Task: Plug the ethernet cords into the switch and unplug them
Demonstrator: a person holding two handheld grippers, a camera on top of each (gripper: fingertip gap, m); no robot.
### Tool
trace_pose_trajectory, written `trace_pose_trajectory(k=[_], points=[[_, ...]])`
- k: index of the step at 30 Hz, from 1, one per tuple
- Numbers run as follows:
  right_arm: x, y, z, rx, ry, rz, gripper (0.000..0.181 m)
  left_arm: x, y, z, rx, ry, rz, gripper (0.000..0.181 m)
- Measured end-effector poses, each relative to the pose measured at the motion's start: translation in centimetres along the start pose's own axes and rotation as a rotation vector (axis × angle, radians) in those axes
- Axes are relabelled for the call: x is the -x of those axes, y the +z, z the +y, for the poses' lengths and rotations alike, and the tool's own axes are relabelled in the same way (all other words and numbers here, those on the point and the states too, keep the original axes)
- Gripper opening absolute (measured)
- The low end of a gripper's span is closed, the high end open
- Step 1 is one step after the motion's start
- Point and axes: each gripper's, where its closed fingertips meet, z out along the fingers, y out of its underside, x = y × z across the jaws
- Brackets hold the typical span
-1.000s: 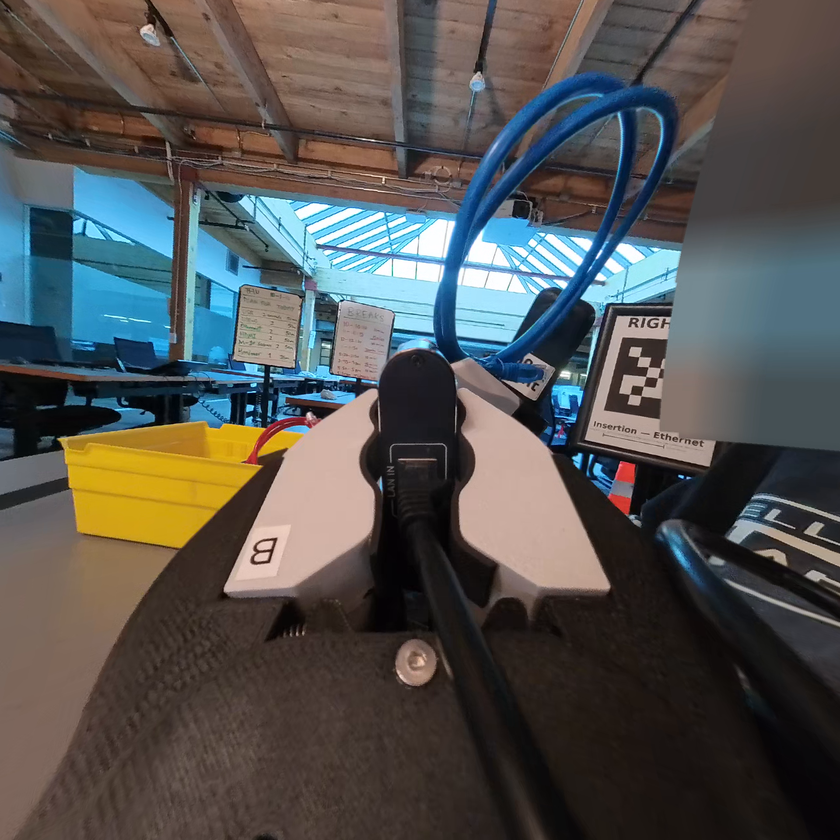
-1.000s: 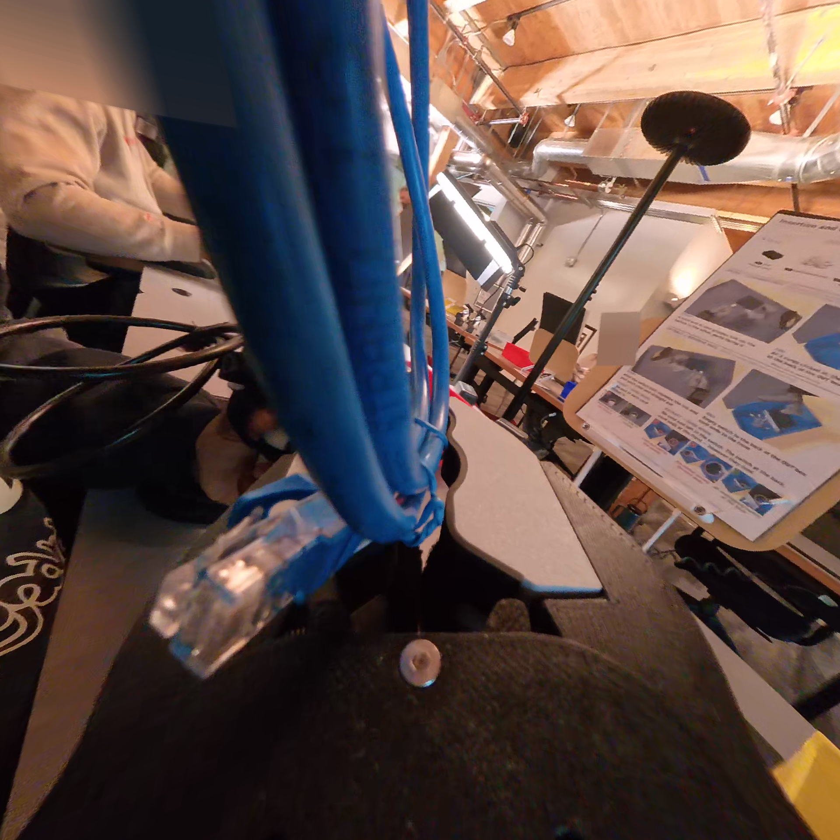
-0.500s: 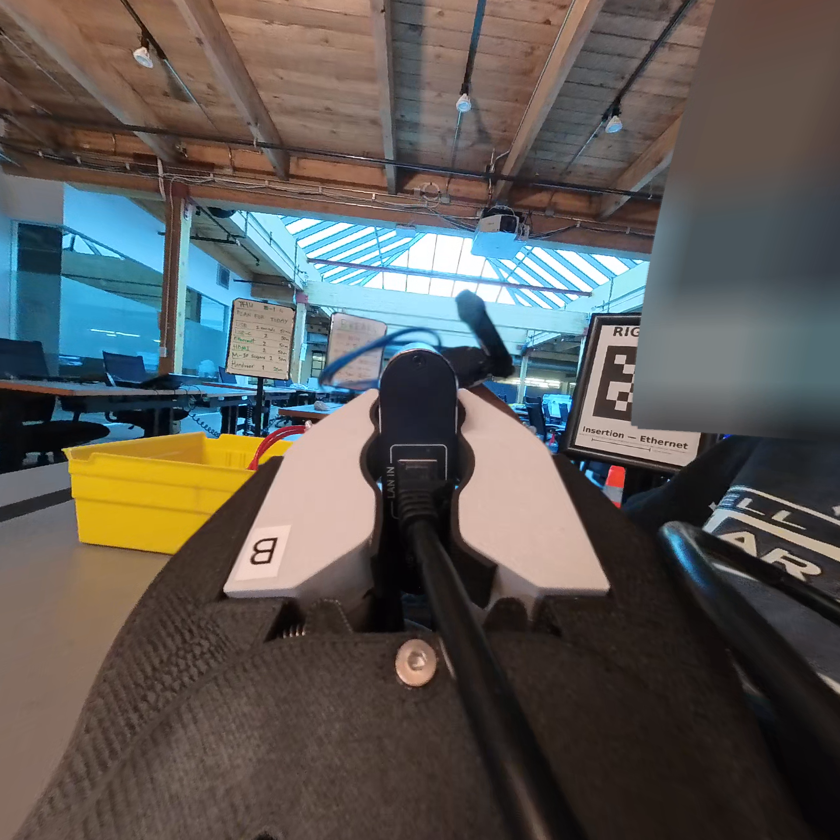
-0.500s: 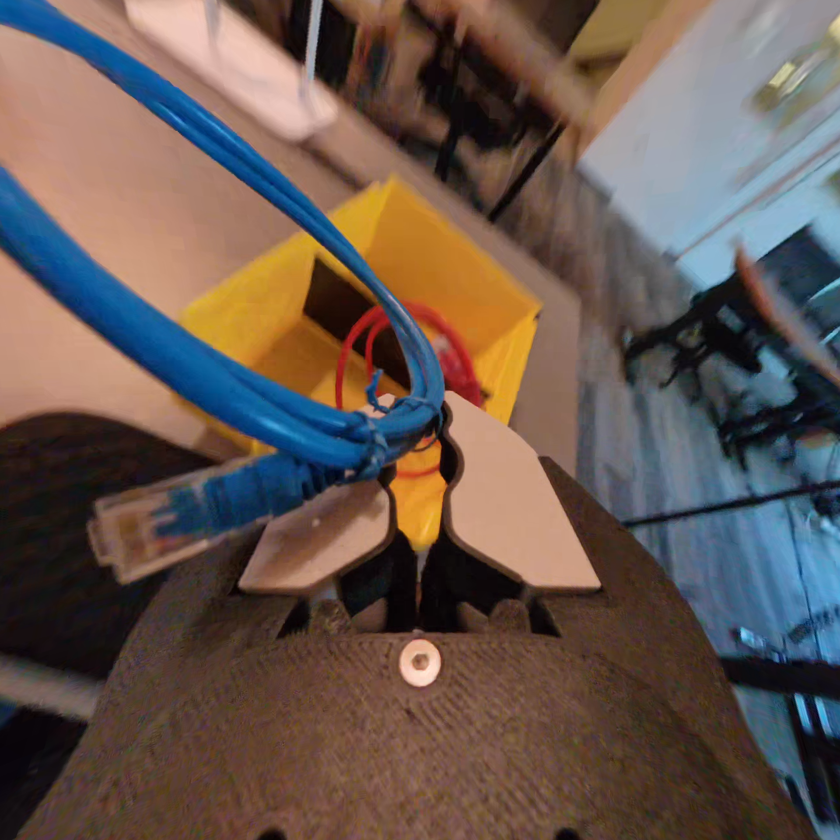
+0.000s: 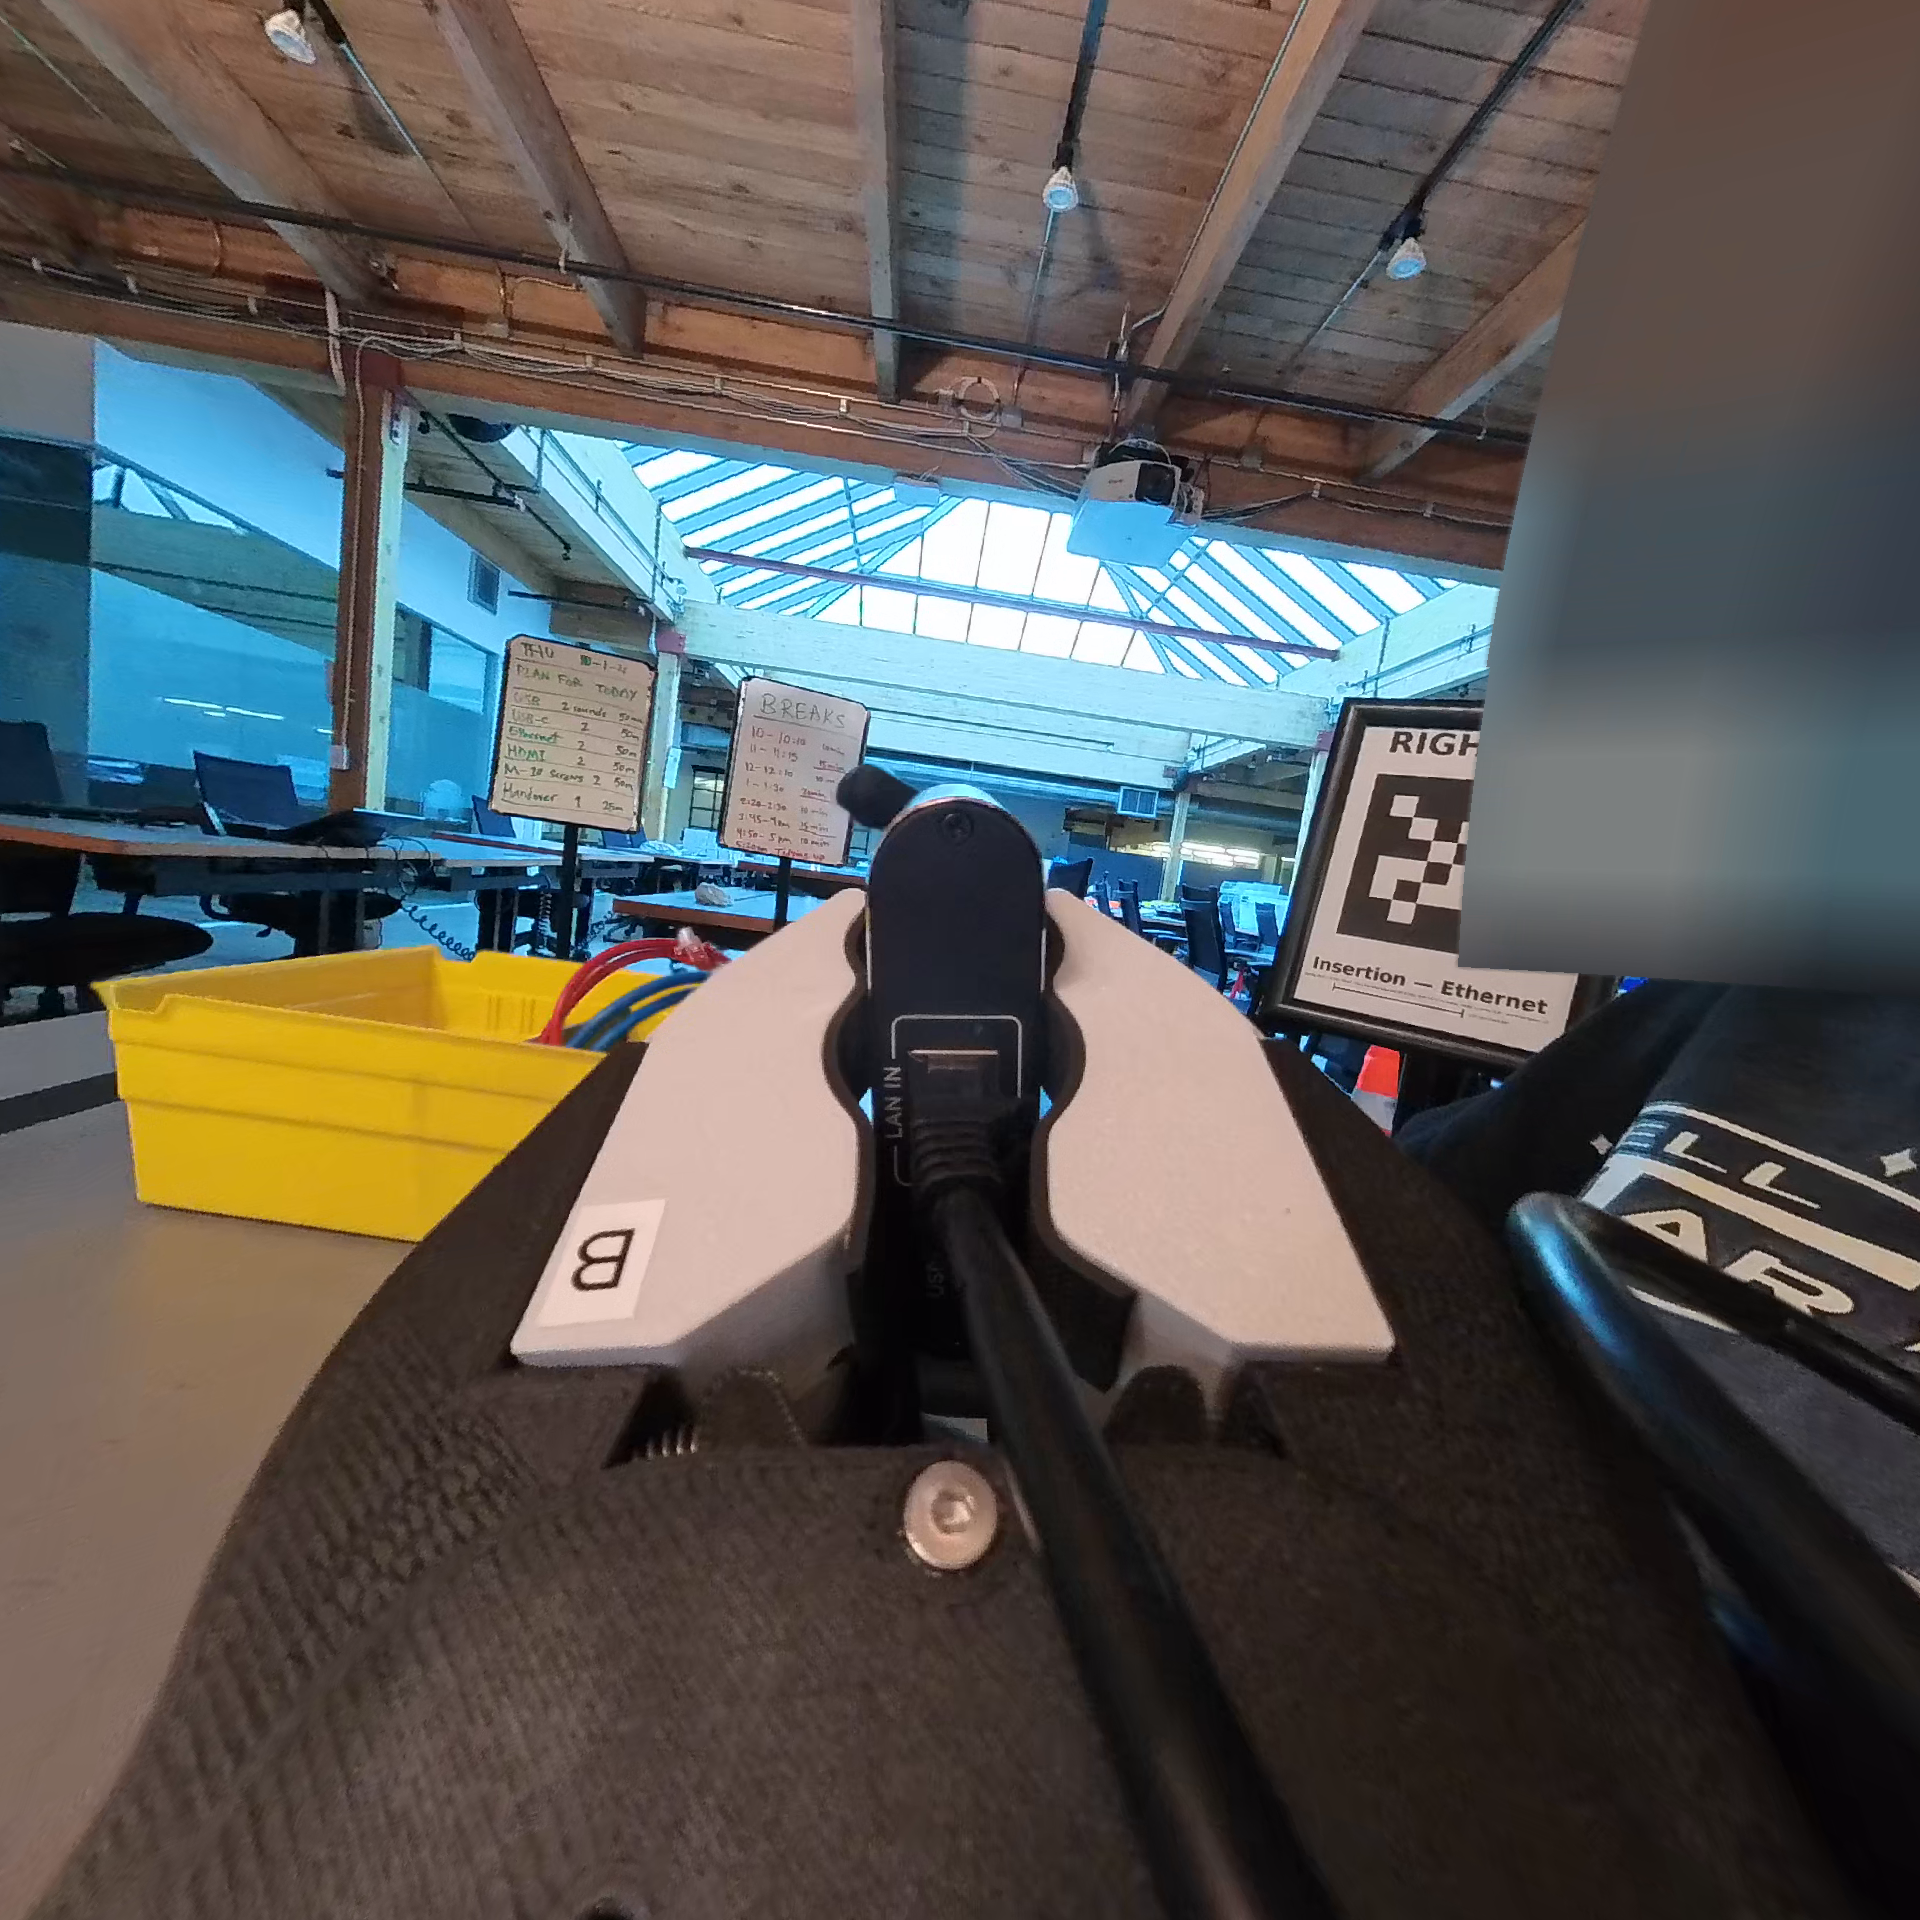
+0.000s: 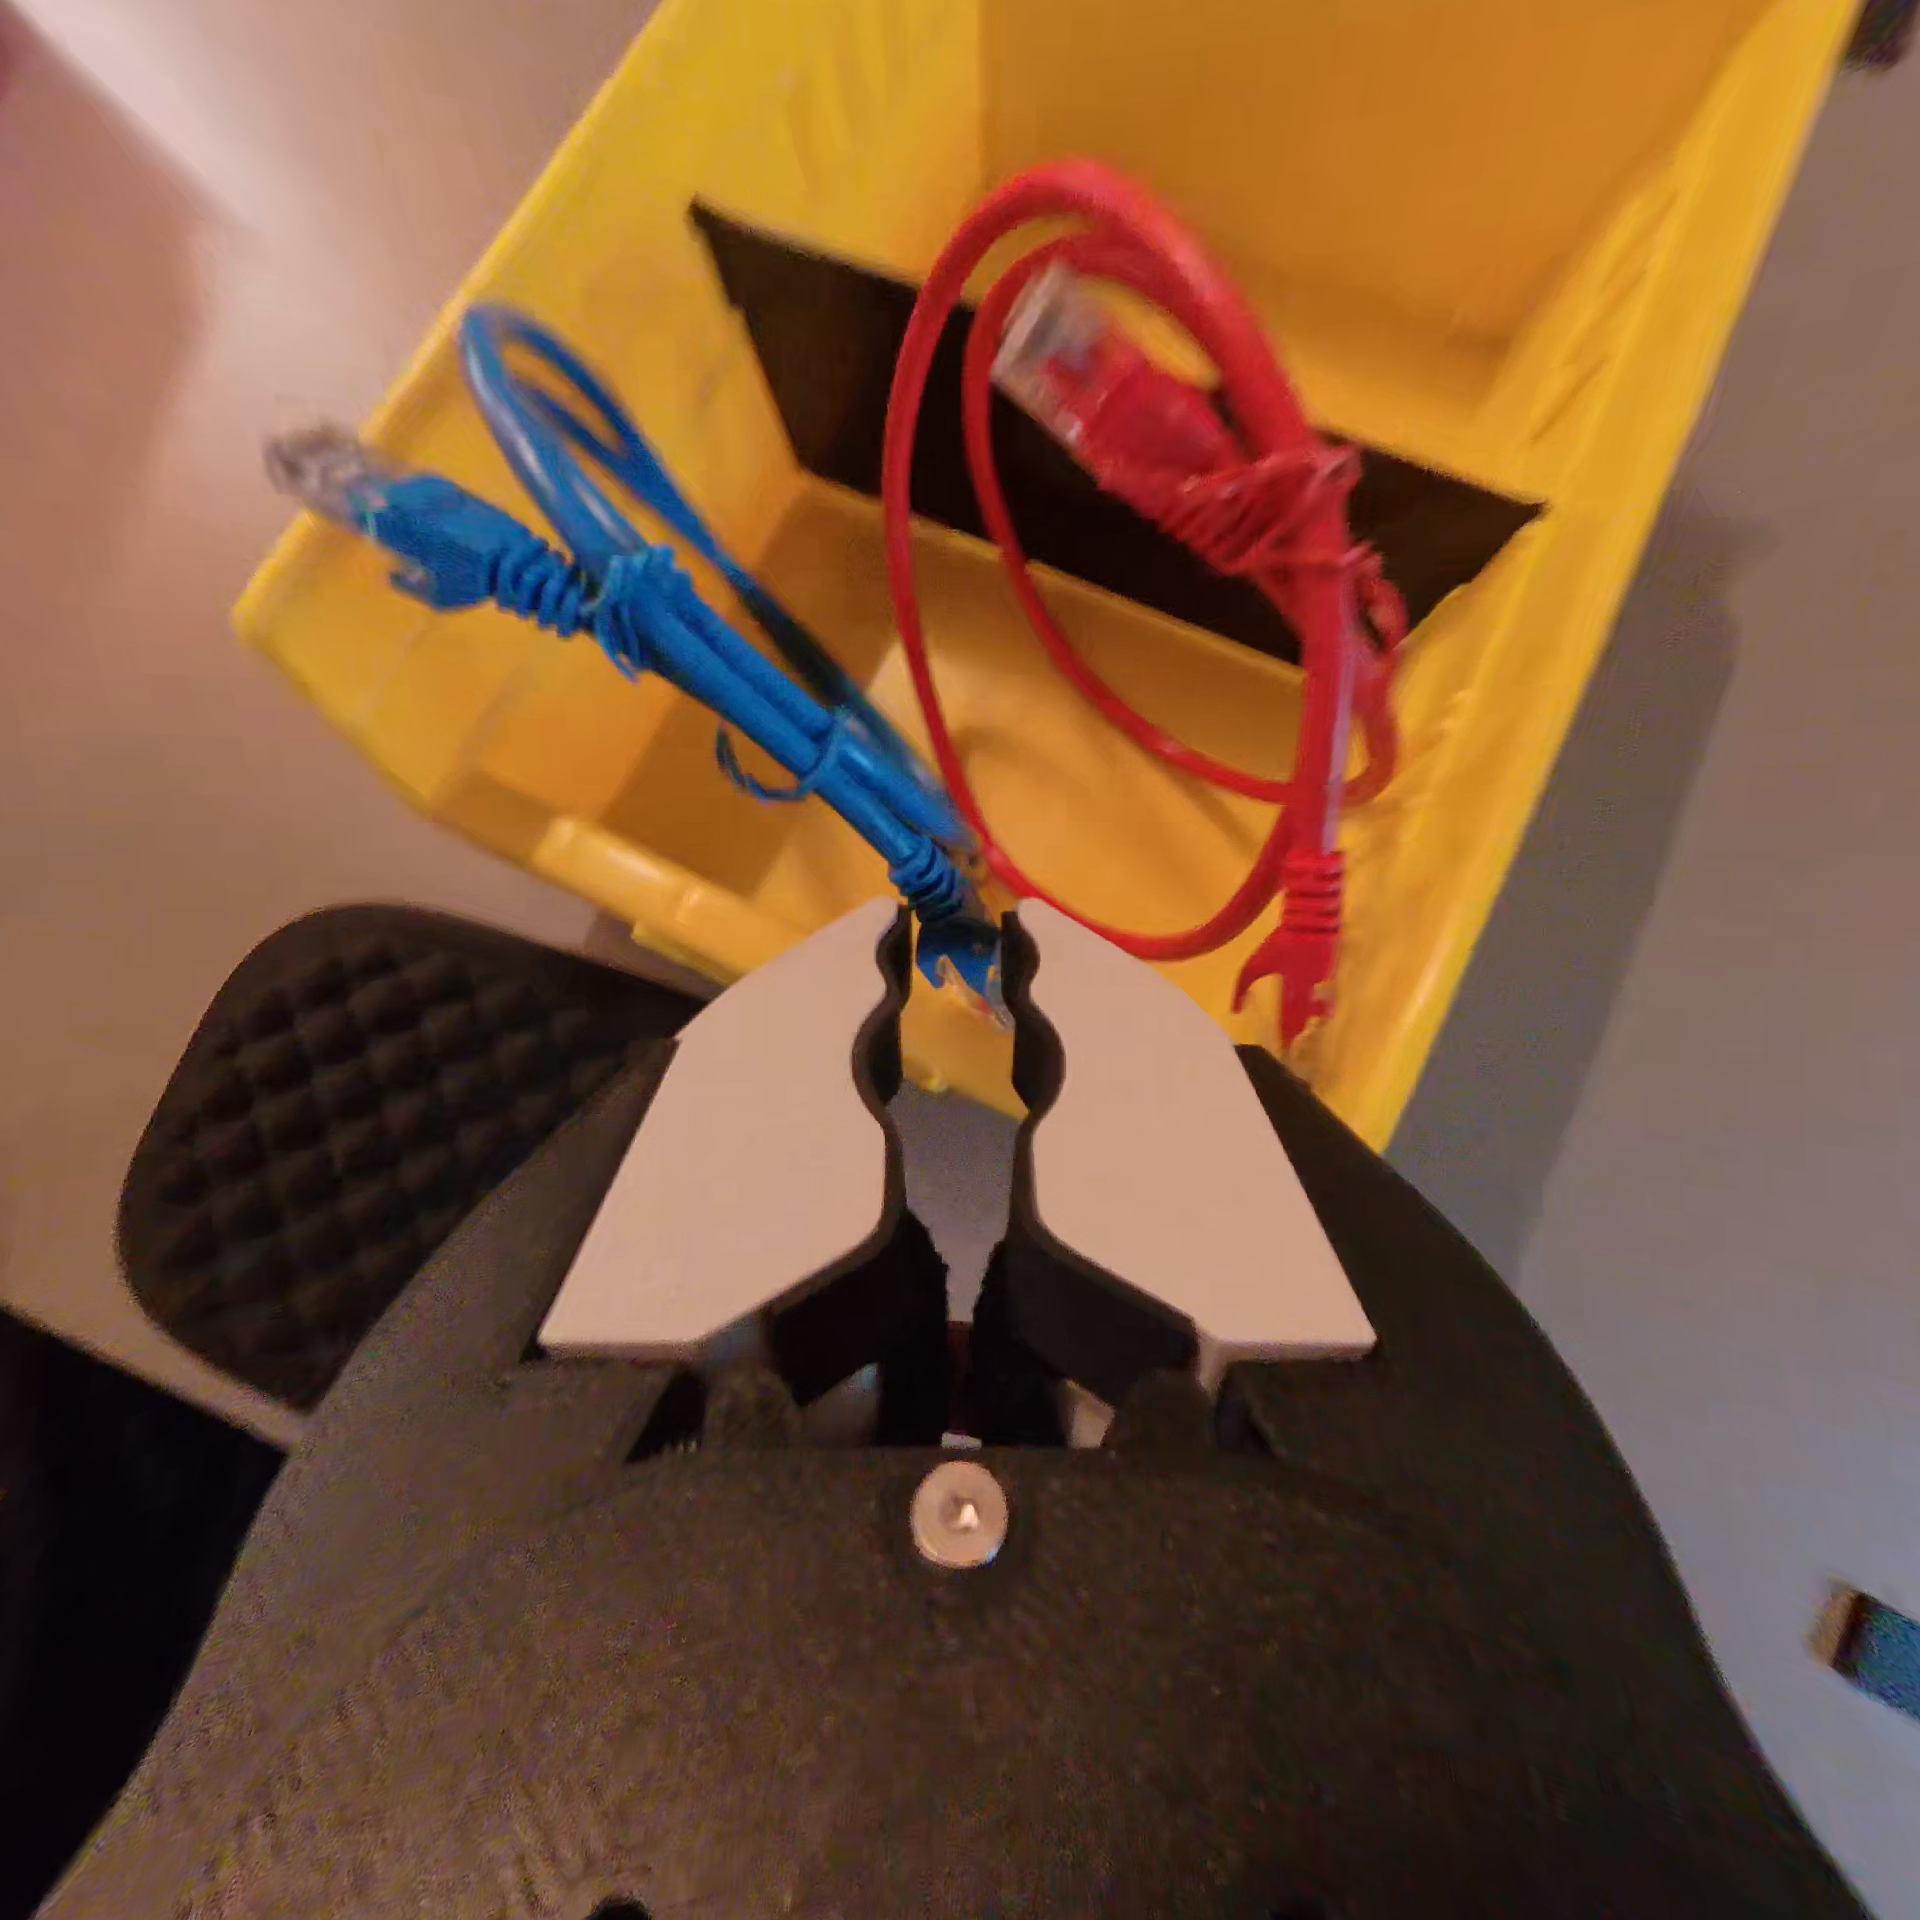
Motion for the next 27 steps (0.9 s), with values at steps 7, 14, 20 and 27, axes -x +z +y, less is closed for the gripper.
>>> trace_pose_trajectory(k=[7, 14, 20, 27], points=[[-1.8, -0.7, -2.7, -0.152, -0.007, 0.148, 0.009, 0.0, 0.0, 0.0, -0.003, -0.006, 0.003, 0.027], [-0.1, -5.3, -6.9, -0.479, 0.055, 0.048, 0.0, 0.1, 0.0, 0.0, -0.005, -0.012, 0.001, 0.027], [3.9, -2.2, -3.2, -0.228, -0.54, 0.027, 0.068, -0.1, 0.1, 0.1, 0.005, -0.011, 0.006, 0.027], [6.0, 0.1, -0.2, -0.058, -0.725, -0.077, 0.038, -0.1, 0.1, 0.1, 0.006, -0.015, 0.006, 0.027]])
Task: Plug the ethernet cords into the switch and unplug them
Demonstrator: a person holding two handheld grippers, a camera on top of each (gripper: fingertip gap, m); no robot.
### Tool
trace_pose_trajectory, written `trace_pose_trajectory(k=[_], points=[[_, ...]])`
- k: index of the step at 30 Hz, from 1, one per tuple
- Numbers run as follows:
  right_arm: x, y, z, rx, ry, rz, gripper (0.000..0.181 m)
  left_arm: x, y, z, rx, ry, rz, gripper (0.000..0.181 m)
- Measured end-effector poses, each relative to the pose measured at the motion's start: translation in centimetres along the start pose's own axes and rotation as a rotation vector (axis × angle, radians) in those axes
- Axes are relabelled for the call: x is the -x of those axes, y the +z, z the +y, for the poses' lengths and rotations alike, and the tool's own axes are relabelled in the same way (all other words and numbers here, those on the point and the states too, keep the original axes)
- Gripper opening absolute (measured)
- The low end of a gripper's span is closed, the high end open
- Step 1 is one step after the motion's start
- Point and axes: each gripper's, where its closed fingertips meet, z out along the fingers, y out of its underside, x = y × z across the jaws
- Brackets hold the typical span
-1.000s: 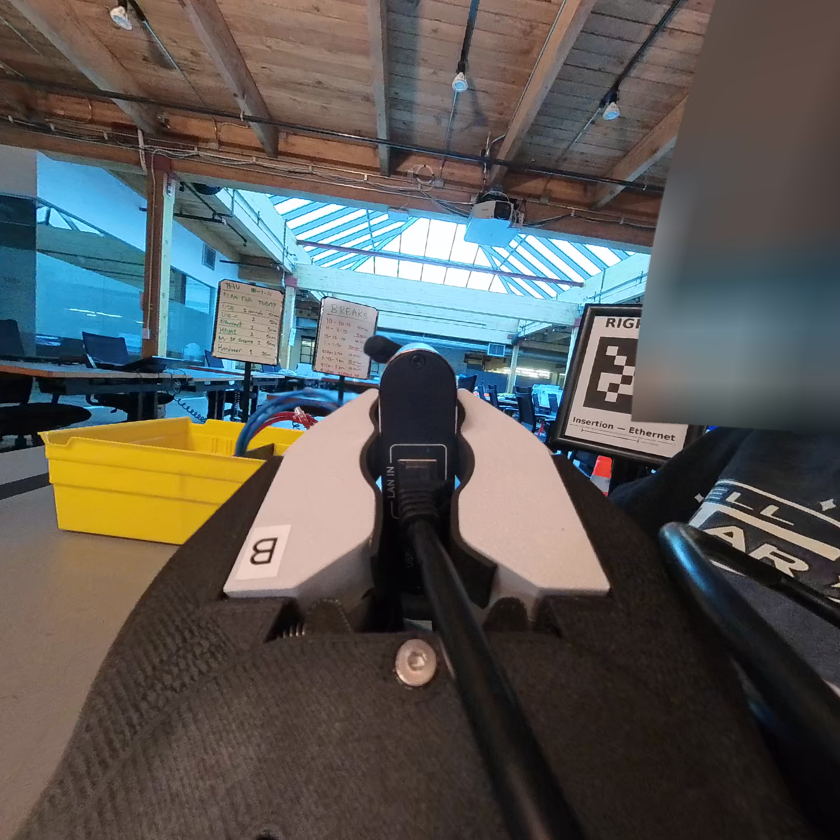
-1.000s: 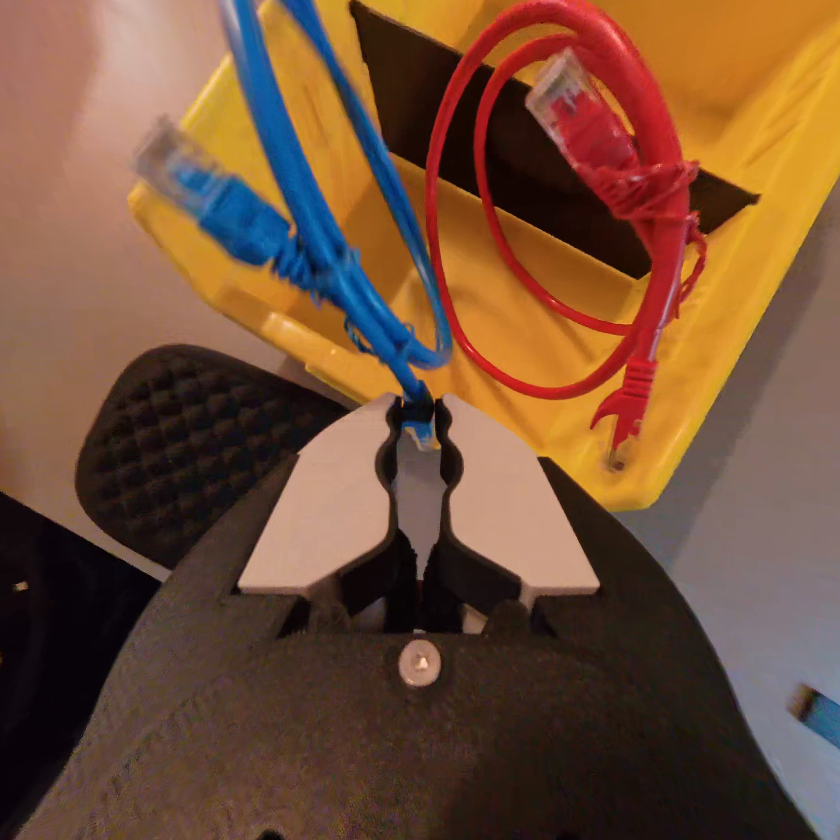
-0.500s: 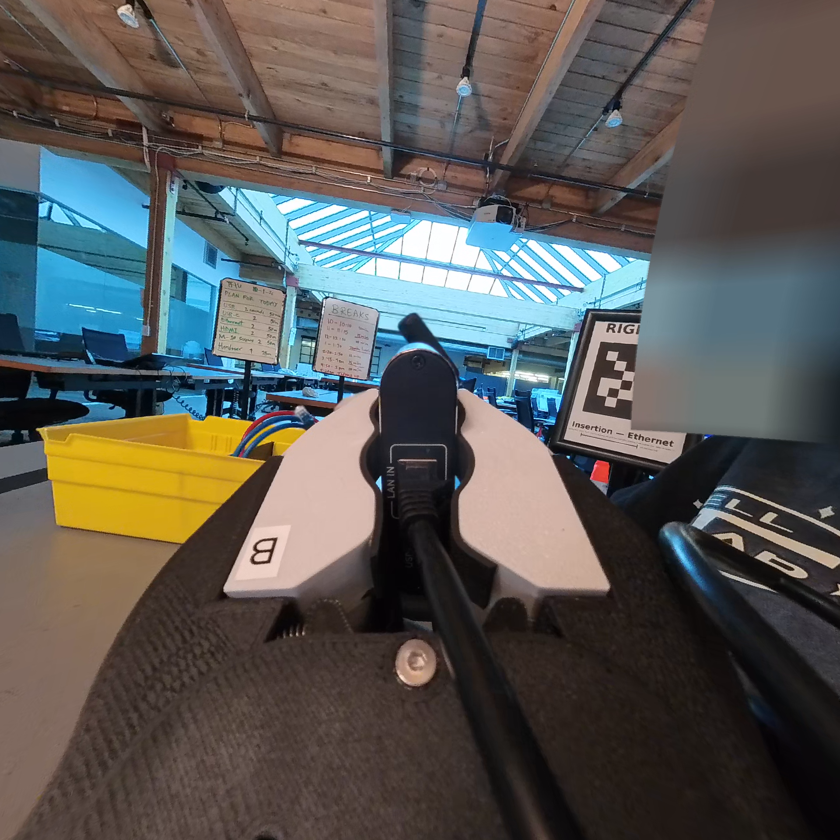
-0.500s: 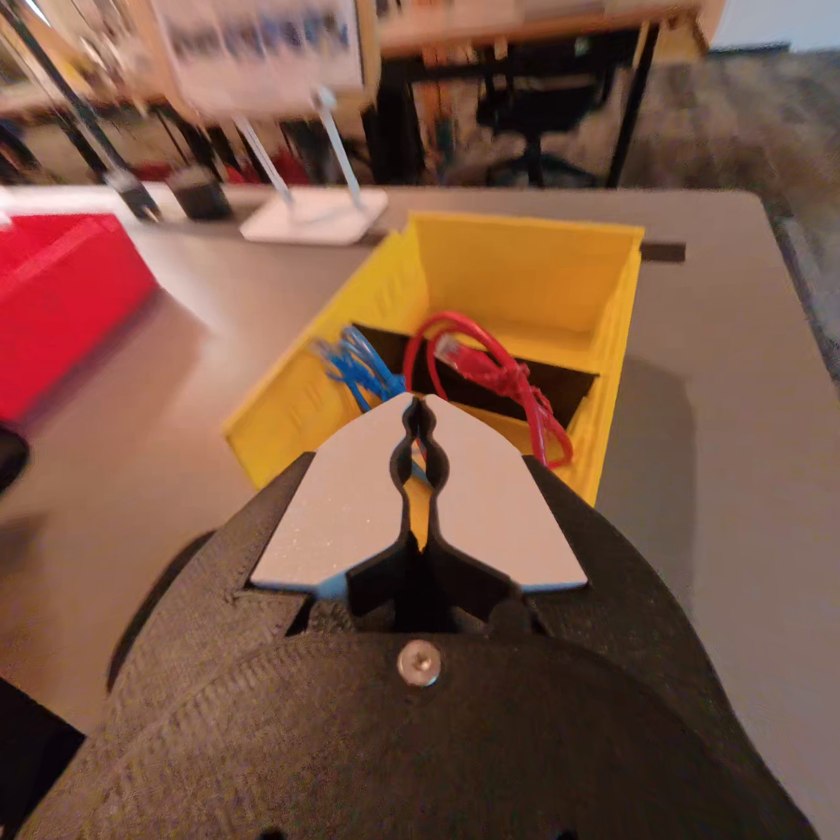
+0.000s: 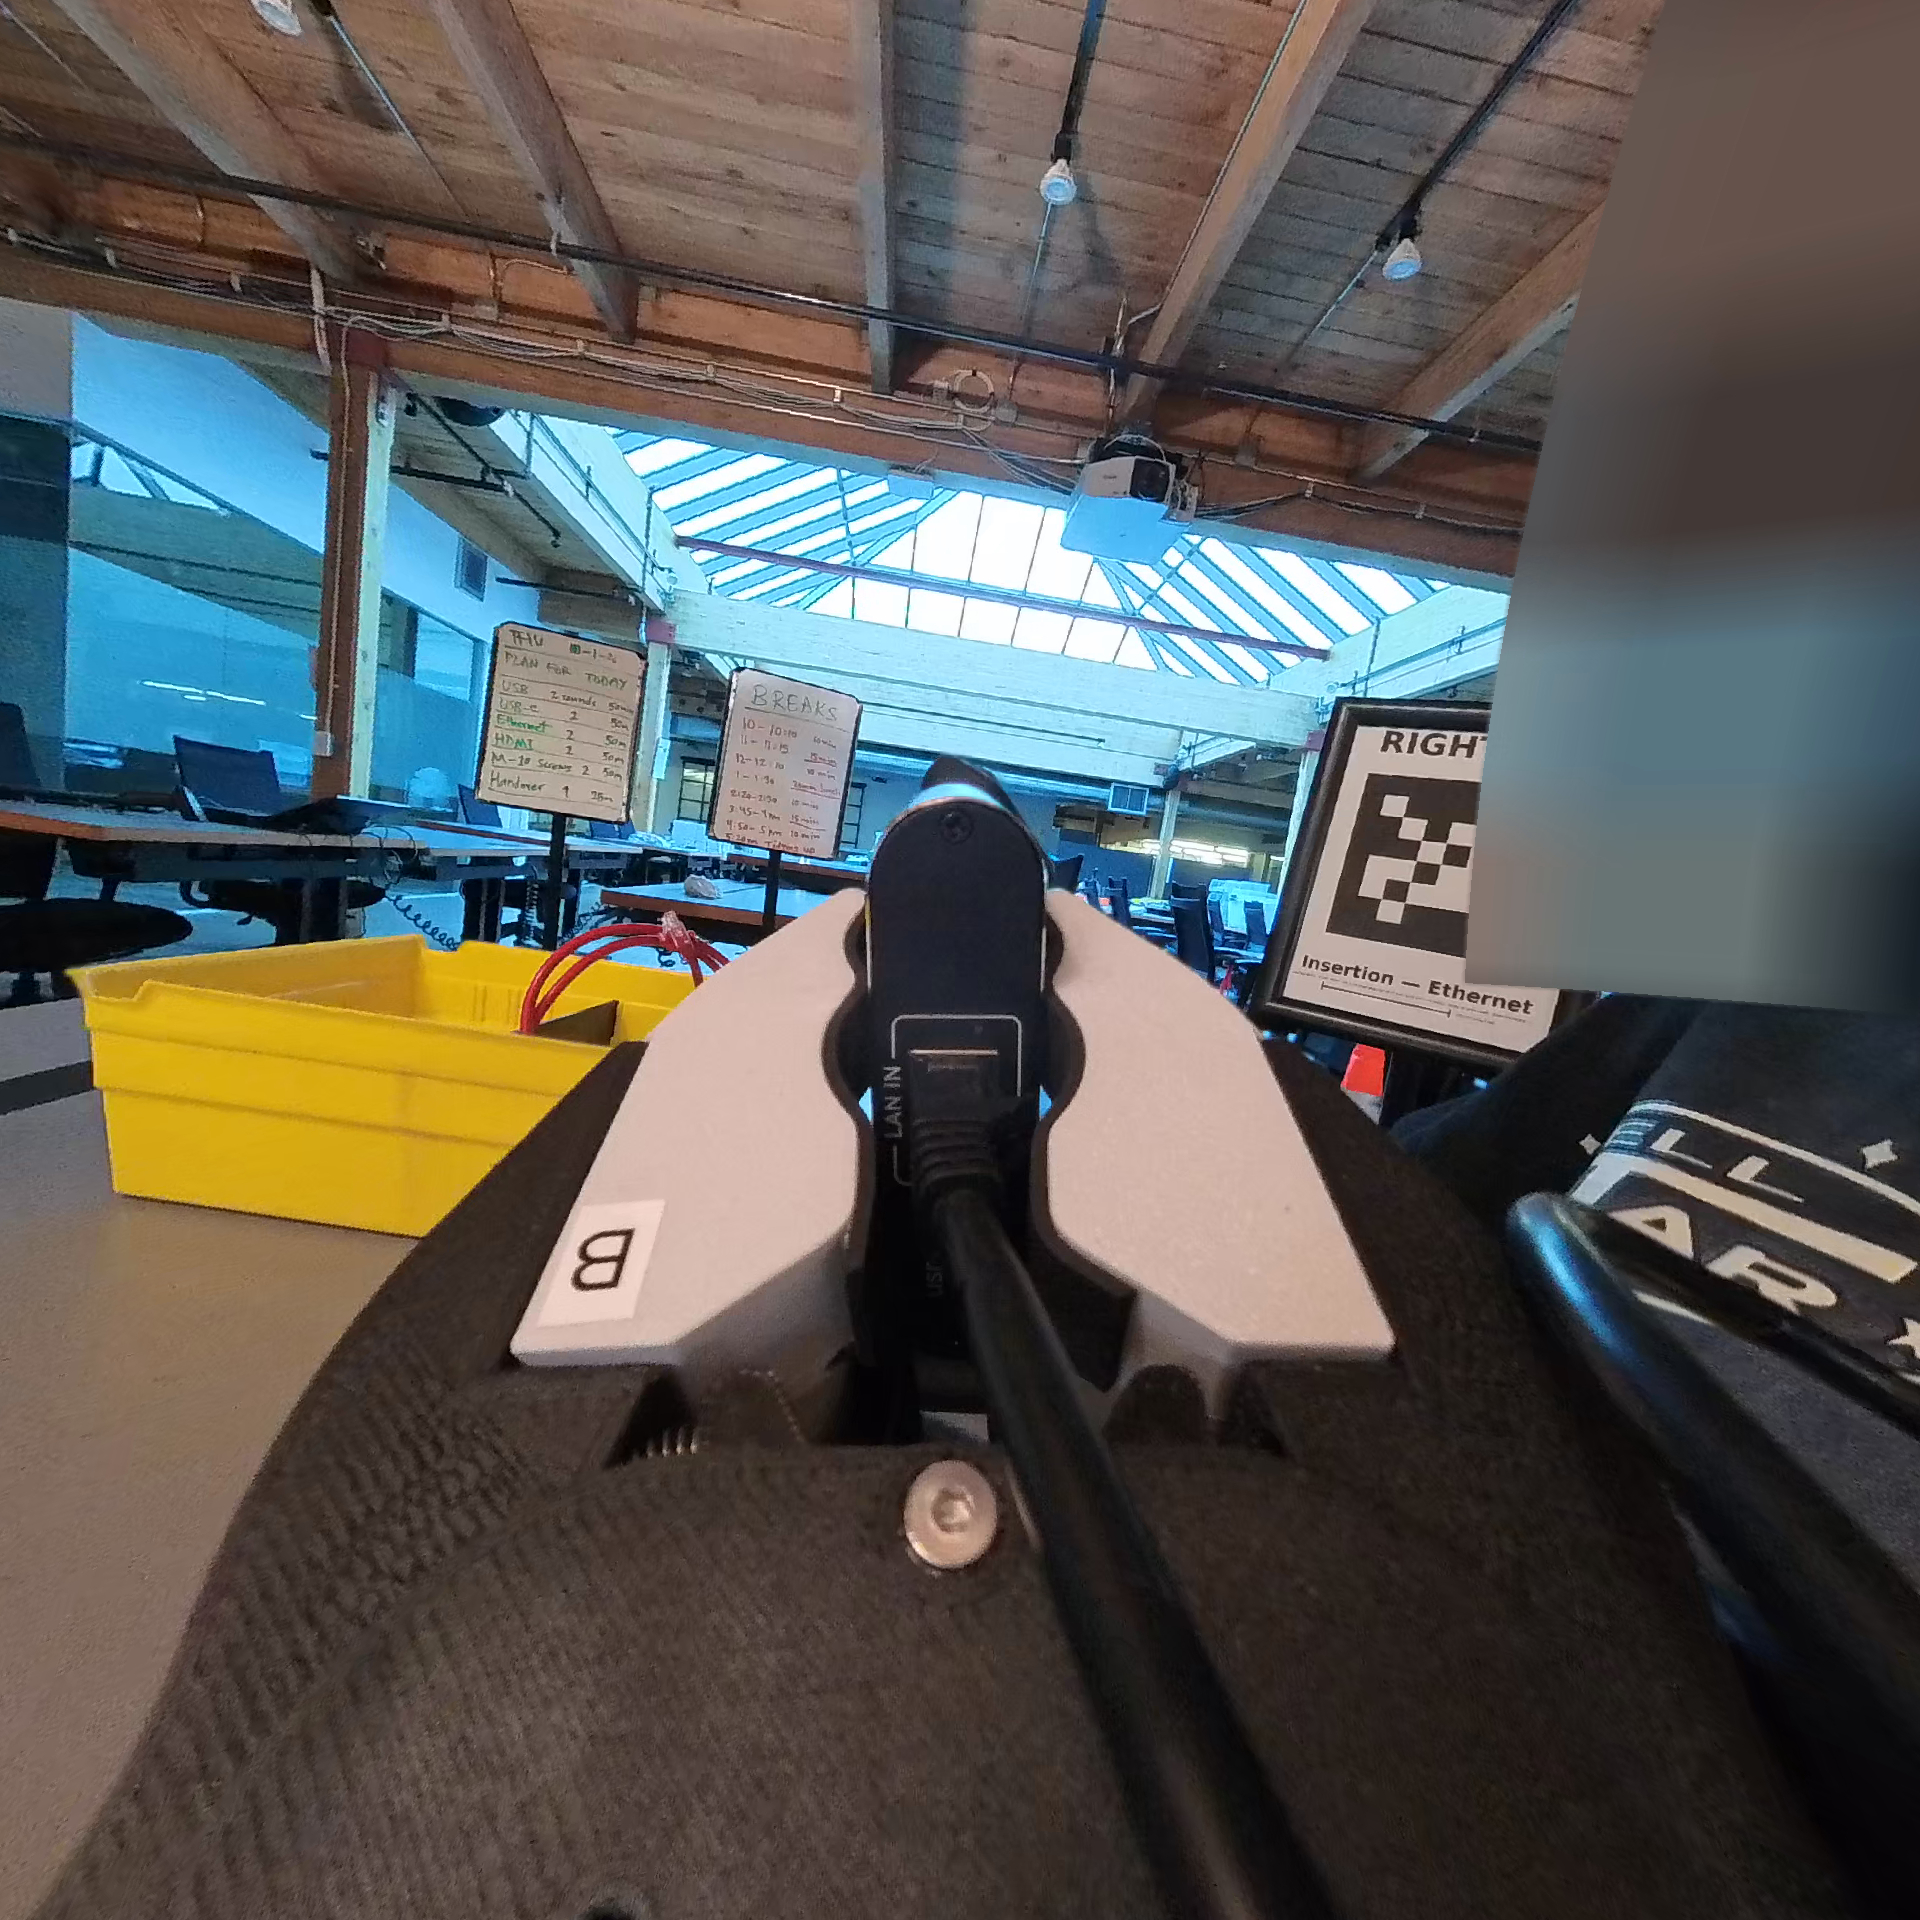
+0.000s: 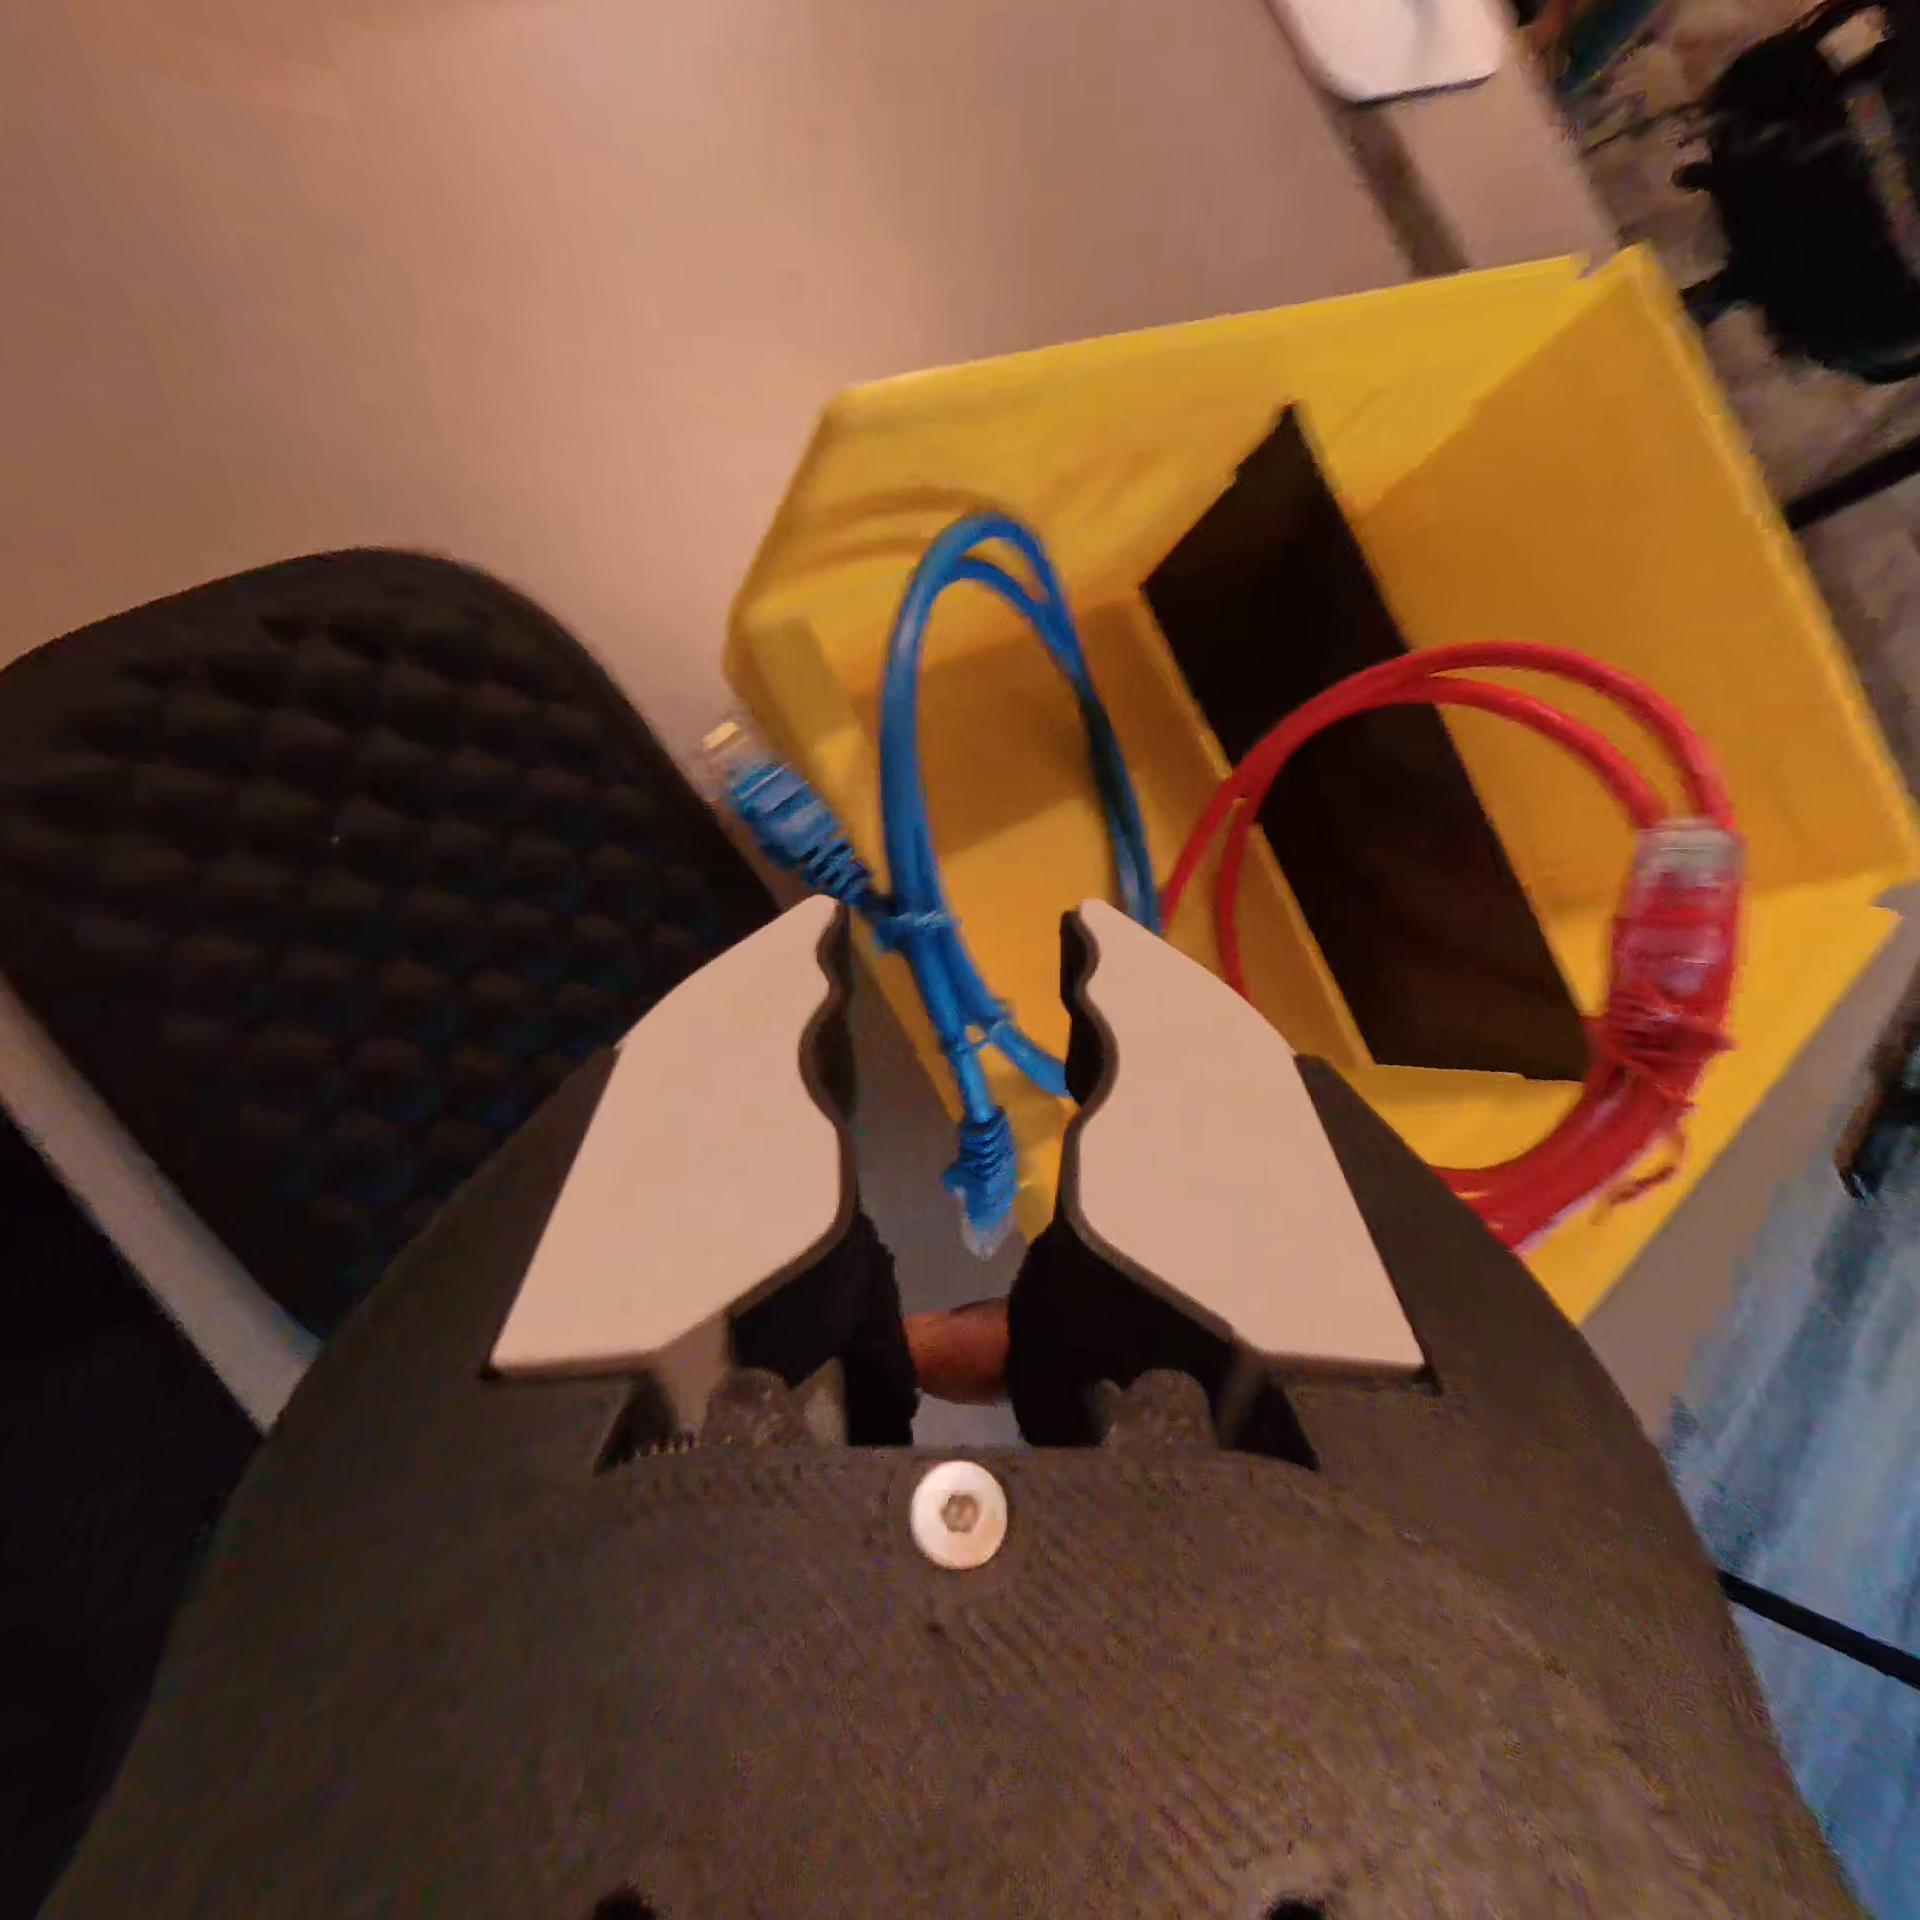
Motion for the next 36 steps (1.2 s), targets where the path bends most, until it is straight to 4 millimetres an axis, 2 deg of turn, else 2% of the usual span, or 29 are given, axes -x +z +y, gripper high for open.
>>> trace_pose_trajectory(k=[2, 5, 6, 9, 10, 13, 16, 19, 21, 22, 24, 25, 27, 29, 32, 34, 36], points=[[0.8, 0.2, 0.9, 0.045, -0.026, -0.045, 0.044, 0.0, 0.0, 0.0, 0.002, 0.001, 0.001, 0.027], [0.8, 0.4, 1.1, 0.023, -0.086, -0.03, 0.054, 0.0, 0.0, 0.1, 0.005, -0.003, 0.002, 0.027], [0.3, 0.6, 1.2, 0.03, -0.119, 0.006, 0.049, 0.0, 0.1, 0.2, 0.008, -0.002, 0.0, 0.027], [-0.6, 1.0, 1.9, 0.107, -0.204, 0.067, 0.016, 0.0, 0.1, 0.3, 0.014, -0.001, 0.0, 0.027], [-0.6, 0.9, 1.4, 0.095, -0.207, 0.068, 0.012, 0.0, 0.1, 0.3, 0.014, -0.001, 0.0, 0.027], [-2.0, -0.8, -1.9, -0.085, -0.164, 0.153, 0.011, 0.2, 0.1, 0.3, 0.011, -0.008, -0.006, 0.026], [-4.5, -2.7, -3.0, -0.162, 0.054, 0.203, 0.011, 0.4, 0.1, 0.4, 0.011, -0.029, -0.007, 0.027], [-7.7, -2.6, -1.7, -0.171, 0.292, 0.259, 0.012, 0.5, 0.1, 0.6, 0.021, -0.026, -0.01, 0.027], [-10.1, -2.1, 0.2, -0.12, 0.344, 0.372, 0.015, 0.3, 0.1, 0.7, 0.023, -0.026, -0.004, 0.027], [-10.8, -2.0, 1.1, -0.079, 0.323, 0.427, 0.023, 0.3, 0.2, 0.7, 0.024, -0.028, -0.003, 0.027], [-11.7, -2.0, 2.1, -0.007, 0.247, 0.516, 0.033, 0.3, 0.2, 0.7, 0.026, -0.032, -0.002, 0.026], [-12.2, -2.2, 2.3, 0.008, 0.214, 0.564, 0.045, 0.3, 0.2, 0.8, 0.028, -0.035, -0.002, 0.027], [-12.8, -2.4, 2.2, 0.017, 0.174, 0.625, 0.055, 0.3, 0.2, 0.9, 0.032, -0.041, -0.001, 0.026], [-13.1, -1.9, 2.2, 0.016, 0.153, 0.631, 0.061, 0.3, 0.3, 1.0, 0.038, -0.04, 0.001, 0.027], [-13.0, -0.3, 3.2, 0.02, 0.221, 0.545, 0.066, 0.2, 0.3, 1.2, 0.048, -0.039, 0.003, 0.027], [-12.8, 0.5, 4.5, 0.078, 0.227, 0.515, 0.042, 0.3, 0.3, 1.3, 0.052, -0.041, 0.002, 0.027], [-13.1, 0.5, 4.4, 0.085, 0.193, 0.551, 0.031, 0.3, 0.3, 1.3, 0.051, -0.041, 0.001, 0.027]])
